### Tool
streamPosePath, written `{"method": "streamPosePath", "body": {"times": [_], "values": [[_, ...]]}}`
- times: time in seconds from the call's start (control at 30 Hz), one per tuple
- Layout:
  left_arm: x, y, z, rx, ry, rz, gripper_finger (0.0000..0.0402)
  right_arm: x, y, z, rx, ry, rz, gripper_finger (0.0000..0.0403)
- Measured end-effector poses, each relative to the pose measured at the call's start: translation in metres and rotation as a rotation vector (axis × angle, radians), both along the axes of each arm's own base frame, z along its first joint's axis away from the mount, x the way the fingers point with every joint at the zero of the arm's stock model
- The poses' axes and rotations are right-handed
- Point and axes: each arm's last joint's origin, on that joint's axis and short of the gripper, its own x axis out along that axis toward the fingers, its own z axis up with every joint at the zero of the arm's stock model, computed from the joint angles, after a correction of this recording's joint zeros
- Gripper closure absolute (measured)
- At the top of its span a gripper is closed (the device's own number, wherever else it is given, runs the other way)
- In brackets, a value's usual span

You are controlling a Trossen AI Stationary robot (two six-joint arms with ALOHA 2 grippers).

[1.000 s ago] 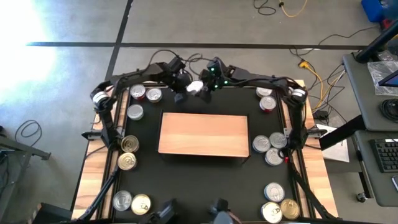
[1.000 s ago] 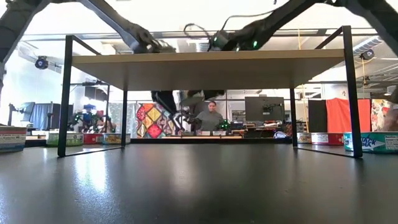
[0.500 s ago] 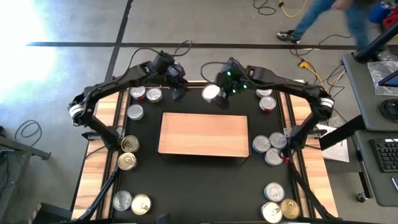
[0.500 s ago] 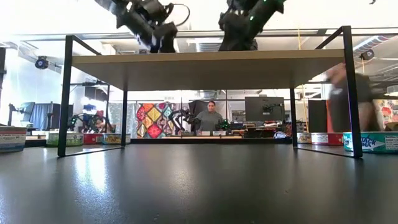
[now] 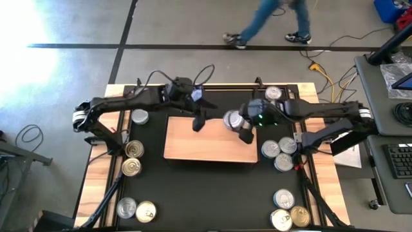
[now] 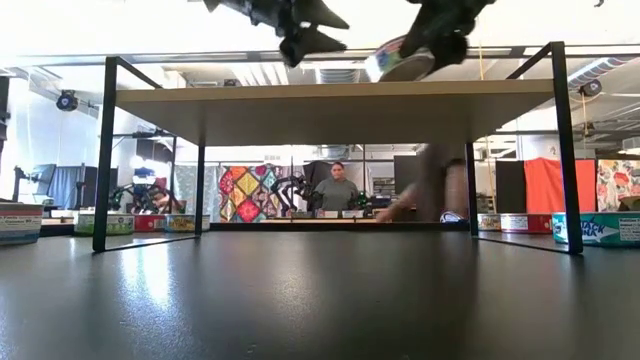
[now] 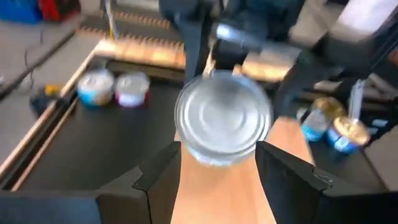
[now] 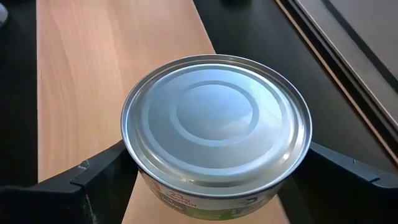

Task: Stack canned seafood by type on shelf
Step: Put the green white tuna can on the shelf

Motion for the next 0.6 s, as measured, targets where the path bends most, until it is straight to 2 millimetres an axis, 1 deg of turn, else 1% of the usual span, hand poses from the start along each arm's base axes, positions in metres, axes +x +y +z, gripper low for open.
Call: {"method": "streamPosePath", "body": {"times": [0.1,0.17,0.27,0.4,0.47,0.6], "values": [[0.009,0.002,0.002,-0.012,-0.079,0.011,0.0210,-0.010,0.010,-0.011,-0.014,0.008,-0.021,0.0041],[0.016,0.004,-0.001,-0.026,-0.119,0.010,0.0210,-0.013,0.014,-0.019,-0.011,0.011,-0.031,0.0041],[0.029,0.006,-0.009,-0.053,-0.166,-0.017,0.0210,-0.012,0.016,-0.029,0.003,0.004,-0.047,0.0037],[0.048,0.006,-0.027,-0.140,-0.194,-0.085,0.0210,-0.010,0.015,-0.043,0.005,0.041,-0.057,0.0035],[0.055,0.006,-0.036,-0.175,-0.189,-0.089,0.0210,-0.009,0.013,-0.046,0.002,0.052,-0.060,0.0035],[0.065,0.008,-0.049,-0.200,-0.165,-0.084,0.0210,-0.006,0.011,-0.044,-0.015,0.019,-0.050,0.0034]]}}
